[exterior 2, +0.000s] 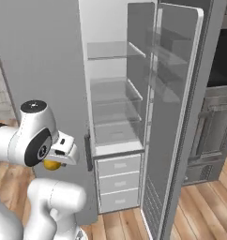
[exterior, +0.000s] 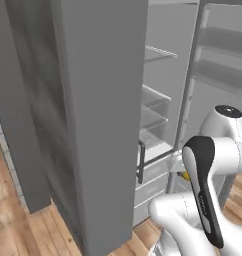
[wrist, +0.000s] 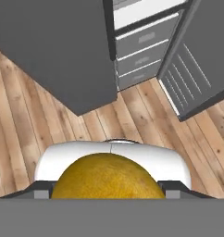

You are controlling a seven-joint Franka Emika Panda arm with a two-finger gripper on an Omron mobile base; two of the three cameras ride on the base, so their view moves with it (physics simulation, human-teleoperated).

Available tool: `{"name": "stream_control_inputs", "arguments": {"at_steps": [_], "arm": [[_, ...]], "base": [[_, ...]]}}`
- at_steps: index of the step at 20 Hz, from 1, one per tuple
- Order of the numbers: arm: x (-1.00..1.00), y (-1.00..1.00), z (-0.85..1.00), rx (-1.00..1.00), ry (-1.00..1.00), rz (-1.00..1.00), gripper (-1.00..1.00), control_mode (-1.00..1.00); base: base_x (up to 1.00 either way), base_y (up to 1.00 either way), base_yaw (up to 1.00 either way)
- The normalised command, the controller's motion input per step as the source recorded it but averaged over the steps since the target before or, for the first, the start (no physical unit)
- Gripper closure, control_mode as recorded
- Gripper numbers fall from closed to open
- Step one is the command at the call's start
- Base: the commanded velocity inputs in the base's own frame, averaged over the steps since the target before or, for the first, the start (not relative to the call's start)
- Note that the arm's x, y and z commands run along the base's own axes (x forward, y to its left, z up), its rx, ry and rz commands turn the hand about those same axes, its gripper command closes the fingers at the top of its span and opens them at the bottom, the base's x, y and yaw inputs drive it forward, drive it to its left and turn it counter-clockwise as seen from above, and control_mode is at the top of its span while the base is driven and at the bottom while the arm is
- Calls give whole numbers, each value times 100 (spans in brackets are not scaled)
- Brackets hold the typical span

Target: Grab the garlic and lemon from the fridge, place them in the blender, close the lid, and turn on the blender to create a marinade.

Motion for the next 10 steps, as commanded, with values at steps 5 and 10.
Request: {"name": "stream_control_inputs", "arguments": {"at_steps": [5, 10], "arm": [[0, 0, 0, 0, 0, 0, 100, 100], [0, 0, 0, 0, 0, 0, 100, 100]], "base": [[-84, 62, -55], [-96, 61, -59]]}}
